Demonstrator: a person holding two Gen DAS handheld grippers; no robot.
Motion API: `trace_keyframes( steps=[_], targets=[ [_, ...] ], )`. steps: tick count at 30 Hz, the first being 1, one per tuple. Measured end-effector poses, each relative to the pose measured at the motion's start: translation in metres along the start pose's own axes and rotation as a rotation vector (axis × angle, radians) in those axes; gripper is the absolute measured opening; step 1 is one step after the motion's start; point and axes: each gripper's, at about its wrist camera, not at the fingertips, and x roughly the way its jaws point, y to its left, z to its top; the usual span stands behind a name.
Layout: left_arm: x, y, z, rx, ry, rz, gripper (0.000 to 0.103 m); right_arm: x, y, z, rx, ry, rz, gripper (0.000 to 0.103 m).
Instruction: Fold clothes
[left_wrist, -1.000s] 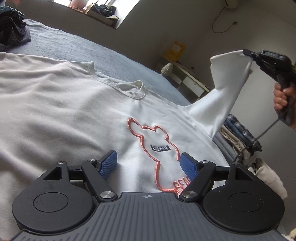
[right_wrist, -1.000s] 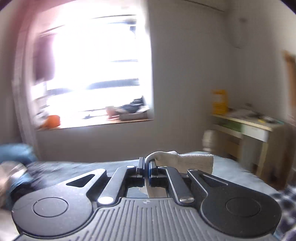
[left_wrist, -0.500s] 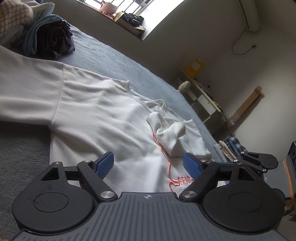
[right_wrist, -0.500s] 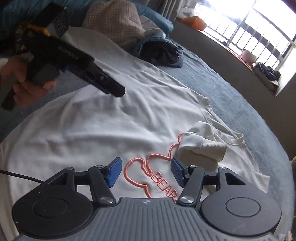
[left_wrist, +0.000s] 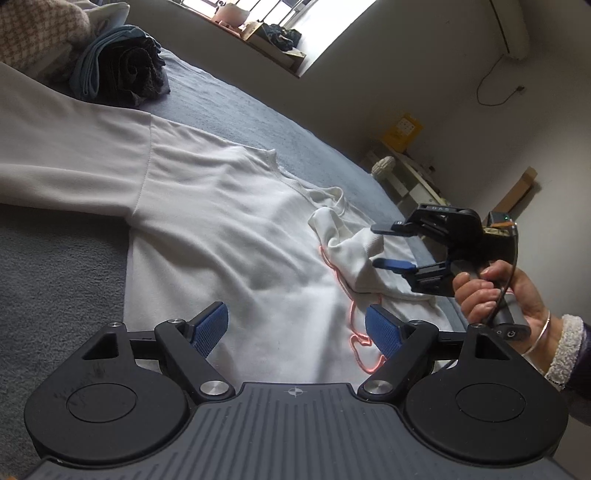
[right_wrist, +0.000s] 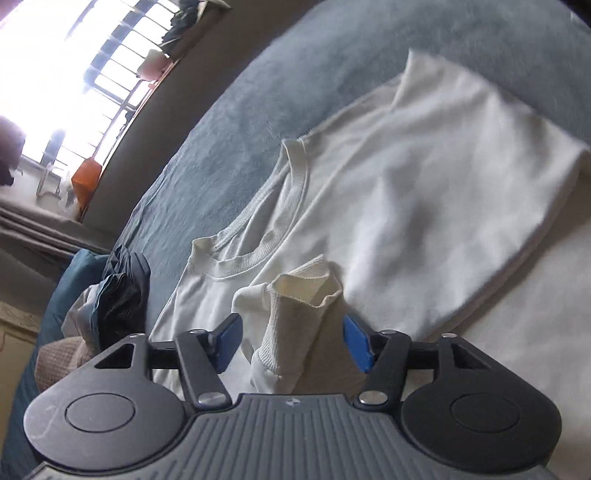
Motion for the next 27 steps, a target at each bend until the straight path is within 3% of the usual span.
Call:
trace_keyframes(
  steps=[1,3,6,9,11,14,17,20,24,27],
  targets=[
    [-0.002,0.003,0.001,-0.01,-0.003,0.004,0.082,0.005,0.001,-0.004,-0.002,0.011,0.031,0.031],
    [-0.007,0.013,0.006,-0.045,-0.013,0.013,0.082,0.008,0.016,-0.017,-0.095,0.029,0.107,0.03],
    [-0.013,0.026,0.012,-0.088,-0.034,0.028,0.082,0.003,0.059,-0.048,-0.397,0.102,0.237,0.03],
    [-0.012,0.034,0.018,-0.104,-0.04,0.039,0.082,-0.007,0.092,-0.086,-0.702,0.181,0.283,0.043],
    [-0.007,0.035,0.021,-0.105,-0.039,0.035,0.082,-0.013,0.095,-0.103,-0.785,0.221,0.289,0.056],
    [0.002,0.029,0.025,-0.091,-0.043,0.008,0.082,-0.023,0.081,-0.11,-0.75,0.261,0.265,0.058],
    [0.015,0.017,0.032,-0.059,-0.044,-0.02,0.082,-0.038,0.047,-0.097,-0.56,0.26,0.253,0.058],
    [0.034,0.003,0.041,0.014,-0.039,-0.015,0.082,-0.063,0.014,-0.083,-0.365,0.249,0.303,0.059],
    [0.069,-0.005,0.054,0.084,0.017,0.035,0.079,-0.096,-0.021,-0.075,-0.15,0.216,0.442,0.059],
    [0.092,-0.004,0.063,0.056,0.045,0.029,0.072,-0.105,-0.047,-0.073,-0.021,0.16,0.434,0.06]
  ],
)
